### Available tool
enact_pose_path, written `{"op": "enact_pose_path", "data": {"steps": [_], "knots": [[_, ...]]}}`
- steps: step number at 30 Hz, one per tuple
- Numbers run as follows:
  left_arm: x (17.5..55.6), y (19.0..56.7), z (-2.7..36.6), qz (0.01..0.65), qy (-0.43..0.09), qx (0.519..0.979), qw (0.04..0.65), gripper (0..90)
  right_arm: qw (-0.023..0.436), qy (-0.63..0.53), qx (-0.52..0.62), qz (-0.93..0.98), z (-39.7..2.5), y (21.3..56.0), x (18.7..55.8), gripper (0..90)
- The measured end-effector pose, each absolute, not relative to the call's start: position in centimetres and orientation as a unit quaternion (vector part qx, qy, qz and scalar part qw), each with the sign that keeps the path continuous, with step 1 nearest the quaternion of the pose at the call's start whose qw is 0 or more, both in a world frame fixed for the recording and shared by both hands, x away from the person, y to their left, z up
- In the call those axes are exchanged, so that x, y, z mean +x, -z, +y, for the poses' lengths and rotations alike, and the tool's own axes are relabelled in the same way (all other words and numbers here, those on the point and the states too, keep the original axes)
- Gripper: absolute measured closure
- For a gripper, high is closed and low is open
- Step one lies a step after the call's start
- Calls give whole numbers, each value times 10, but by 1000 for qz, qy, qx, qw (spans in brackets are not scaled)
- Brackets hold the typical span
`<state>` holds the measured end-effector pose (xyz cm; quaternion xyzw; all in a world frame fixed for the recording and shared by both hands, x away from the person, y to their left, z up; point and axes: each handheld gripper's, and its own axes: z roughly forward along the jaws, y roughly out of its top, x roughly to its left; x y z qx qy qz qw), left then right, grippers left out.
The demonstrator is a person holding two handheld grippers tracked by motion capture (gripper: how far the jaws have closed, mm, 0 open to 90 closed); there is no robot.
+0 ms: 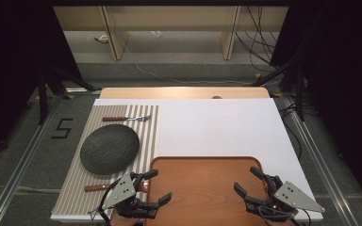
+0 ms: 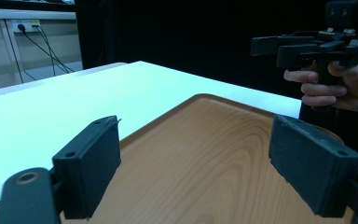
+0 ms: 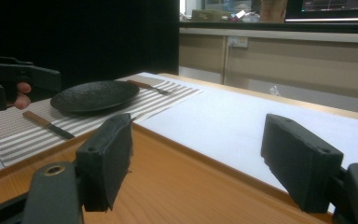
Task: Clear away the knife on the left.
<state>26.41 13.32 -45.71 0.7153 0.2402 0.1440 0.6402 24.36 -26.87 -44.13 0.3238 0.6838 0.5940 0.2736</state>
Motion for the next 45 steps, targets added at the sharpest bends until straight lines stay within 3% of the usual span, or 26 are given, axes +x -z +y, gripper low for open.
{"op": "enact_pose_path", "data": {"steps": [45], "knots": [[279, 432, 170, 250, -153, 756, 585, 167, 271, -592, 322, 687, -269, 441, 243, 261]]}}
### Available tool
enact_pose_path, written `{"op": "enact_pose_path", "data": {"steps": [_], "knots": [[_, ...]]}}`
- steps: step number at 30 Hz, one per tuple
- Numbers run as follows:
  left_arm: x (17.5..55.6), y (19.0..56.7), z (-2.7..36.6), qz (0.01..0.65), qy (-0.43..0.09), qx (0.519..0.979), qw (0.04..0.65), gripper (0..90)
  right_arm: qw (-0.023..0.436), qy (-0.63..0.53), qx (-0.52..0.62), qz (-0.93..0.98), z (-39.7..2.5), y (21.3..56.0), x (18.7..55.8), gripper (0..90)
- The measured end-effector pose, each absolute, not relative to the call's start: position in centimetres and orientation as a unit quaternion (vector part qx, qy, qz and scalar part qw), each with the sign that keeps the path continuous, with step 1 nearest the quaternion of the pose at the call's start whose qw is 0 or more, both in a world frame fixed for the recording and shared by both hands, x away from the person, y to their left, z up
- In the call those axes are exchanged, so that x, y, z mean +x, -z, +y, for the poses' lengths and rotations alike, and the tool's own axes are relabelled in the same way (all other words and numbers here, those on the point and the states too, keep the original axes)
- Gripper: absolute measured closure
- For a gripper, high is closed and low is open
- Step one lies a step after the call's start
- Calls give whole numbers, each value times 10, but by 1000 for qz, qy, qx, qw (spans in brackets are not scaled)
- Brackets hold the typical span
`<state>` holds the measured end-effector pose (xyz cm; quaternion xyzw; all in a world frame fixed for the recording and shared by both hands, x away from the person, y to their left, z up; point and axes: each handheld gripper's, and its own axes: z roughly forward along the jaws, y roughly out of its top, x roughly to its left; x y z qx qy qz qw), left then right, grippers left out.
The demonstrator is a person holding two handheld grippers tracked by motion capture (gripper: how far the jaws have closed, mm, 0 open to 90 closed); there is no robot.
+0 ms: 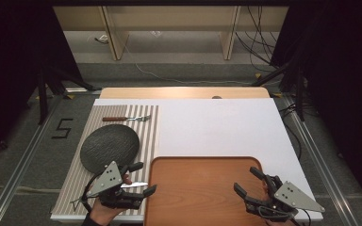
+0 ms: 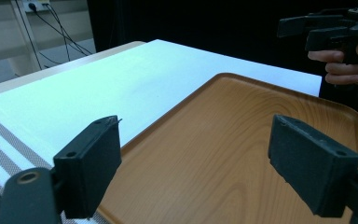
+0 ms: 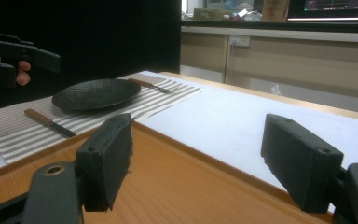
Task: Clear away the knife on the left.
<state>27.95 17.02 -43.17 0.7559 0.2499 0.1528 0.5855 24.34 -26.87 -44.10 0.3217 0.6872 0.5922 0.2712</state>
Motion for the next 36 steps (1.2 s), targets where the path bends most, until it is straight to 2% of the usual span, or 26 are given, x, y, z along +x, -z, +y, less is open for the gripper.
{"op": "enact_pose_path", "data": {"steps": [24, 36], "knots": [[285, 417, 202, 262, -151, 785, 540, 168, 266, -592, 321, 690, -269, 441, 244, 261], [288, 416, 212, 263, -142, 825, 479, 170, 266, -592, 320, 691, -269, 441, 245, 261]]}}
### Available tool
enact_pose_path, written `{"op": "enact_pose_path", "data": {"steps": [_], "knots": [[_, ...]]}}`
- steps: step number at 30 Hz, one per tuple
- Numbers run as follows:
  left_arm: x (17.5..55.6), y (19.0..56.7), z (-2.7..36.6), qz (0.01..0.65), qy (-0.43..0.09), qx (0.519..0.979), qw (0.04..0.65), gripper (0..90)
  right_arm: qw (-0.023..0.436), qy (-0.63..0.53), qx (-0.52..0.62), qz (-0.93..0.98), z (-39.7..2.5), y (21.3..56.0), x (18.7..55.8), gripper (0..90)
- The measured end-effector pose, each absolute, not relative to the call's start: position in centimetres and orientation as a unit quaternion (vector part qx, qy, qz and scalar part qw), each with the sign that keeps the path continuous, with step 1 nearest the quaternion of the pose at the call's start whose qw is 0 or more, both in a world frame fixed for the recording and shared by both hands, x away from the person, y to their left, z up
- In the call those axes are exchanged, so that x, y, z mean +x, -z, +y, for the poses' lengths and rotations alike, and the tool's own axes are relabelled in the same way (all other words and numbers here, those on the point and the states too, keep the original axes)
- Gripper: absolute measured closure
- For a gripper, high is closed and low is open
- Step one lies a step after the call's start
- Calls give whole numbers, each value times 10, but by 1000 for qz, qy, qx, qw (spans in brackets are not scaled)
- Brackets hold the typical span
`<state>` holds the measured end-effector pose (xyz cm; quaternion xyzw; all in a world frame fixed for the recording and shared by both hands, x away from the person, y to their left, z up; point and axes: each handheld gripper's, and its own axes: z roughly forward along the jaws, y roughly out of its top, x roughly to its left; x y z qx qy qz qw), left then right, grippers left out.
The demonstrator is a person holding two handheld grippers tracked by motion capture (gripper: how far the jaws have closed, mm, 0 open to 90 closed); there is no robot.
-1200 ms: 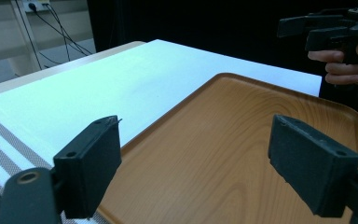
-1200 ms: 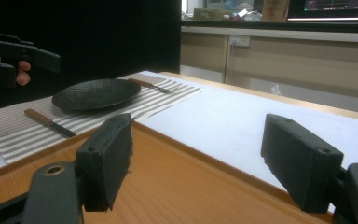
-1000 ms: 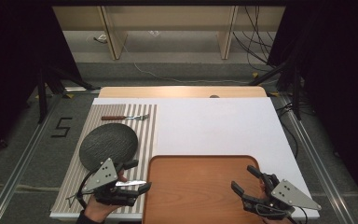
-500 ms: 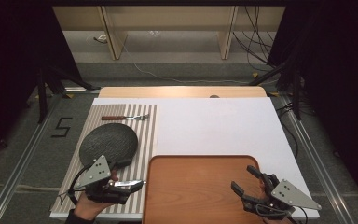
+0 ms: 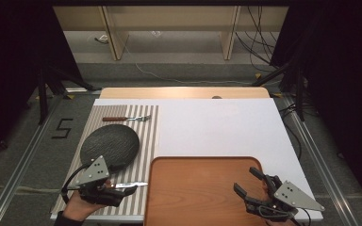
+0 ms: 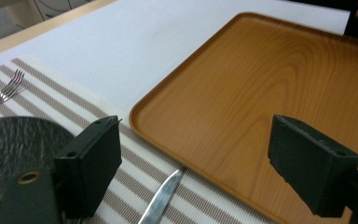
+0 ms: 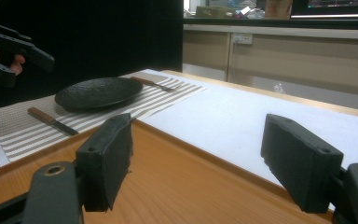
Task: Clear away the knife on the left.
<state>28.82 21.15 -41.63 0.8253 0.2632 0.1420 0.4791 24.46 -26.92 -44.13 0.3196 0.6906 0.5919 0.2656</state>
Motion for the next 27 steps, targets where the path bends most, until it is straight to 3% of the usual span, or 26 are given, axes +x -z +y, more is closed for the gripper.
{"op": "enact_pose_path", "data": {"steps": [27], "knots": [[301, 429, 244, 294, -152, 874, 355, 209, 264, -588, 320, 694, -269, 442, 245, 262]]}}
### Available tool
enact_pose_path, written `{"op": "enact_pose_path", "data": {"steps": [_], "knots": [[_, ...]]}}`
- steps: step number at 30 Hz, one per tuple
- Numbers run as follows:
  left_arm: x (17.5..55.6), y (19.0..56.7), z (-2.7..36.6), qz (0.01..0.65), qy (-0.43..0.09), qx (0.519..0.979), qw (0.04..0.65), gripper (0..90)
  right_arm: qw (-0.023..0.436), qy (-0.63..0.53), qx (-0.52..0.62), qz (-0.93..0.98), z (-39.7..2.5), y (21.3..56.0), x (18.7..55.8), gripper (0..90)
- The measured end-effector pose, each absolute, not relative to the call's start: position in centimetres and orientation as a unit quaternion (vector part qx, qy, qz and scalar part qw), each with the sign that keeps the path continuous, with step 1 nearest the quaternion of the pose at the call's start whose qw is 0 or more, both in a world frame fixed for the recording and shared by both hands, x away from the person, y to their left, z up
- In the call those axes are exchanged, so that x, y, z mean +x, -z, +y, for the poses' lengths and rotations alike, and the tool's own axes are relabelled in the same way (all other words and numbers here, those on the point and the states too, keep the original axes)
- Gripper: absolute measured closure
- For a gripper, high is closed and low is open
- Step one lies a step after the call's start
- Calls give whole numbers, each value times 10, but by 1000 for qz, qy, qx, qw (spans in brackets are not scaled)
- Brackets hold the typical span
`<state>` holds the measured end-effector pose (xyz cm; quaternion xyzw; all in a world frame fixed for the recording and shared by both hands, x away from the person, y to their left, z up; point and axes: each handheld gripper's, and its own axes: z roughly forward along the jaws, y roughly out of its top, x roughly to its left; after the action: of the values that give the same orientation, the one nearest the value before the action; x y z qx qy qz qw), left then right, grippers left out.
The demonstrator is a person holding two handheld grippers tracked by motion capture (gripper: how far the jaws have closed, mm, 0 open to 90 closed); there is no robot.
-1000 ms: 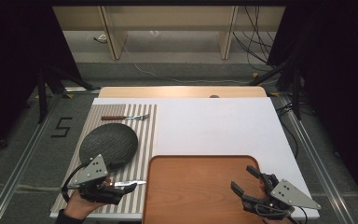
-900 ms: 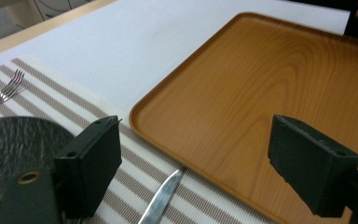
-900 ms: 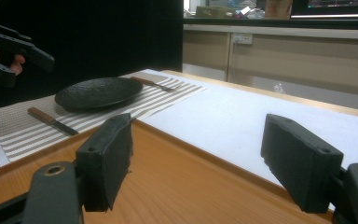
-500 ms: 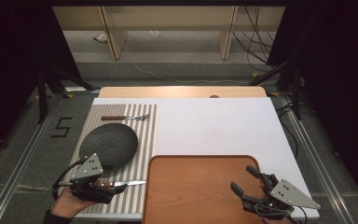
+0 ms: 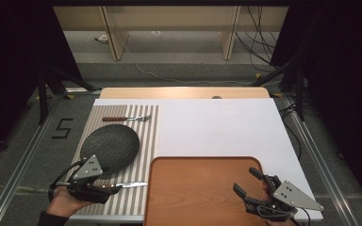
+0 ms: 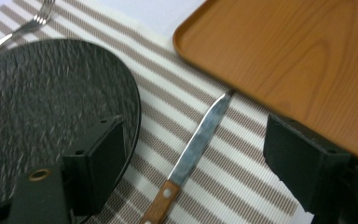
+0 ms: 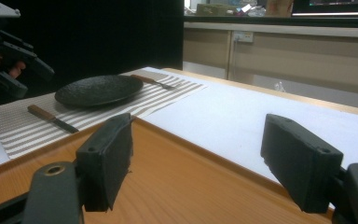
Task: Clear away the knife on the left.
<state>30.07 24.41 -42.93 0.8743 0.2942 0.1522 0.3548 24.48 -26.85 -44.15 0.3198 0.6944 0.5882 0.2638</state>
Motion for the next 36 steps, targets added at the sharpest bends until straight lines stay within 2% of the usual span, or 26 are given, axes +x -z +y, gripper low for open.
{"op": "enact_pose_path", "data": {"steps": [33, 36], "knots": [[318, 456, 249, 304, -107, 916, 238, 266, 261, -586, 318, 698, -267, 443, 245, 263], [319, 457, 249, 303, -103, 919, 229, 294, 260, -586, 316, 699, -267, 443, 245, 262]]}}
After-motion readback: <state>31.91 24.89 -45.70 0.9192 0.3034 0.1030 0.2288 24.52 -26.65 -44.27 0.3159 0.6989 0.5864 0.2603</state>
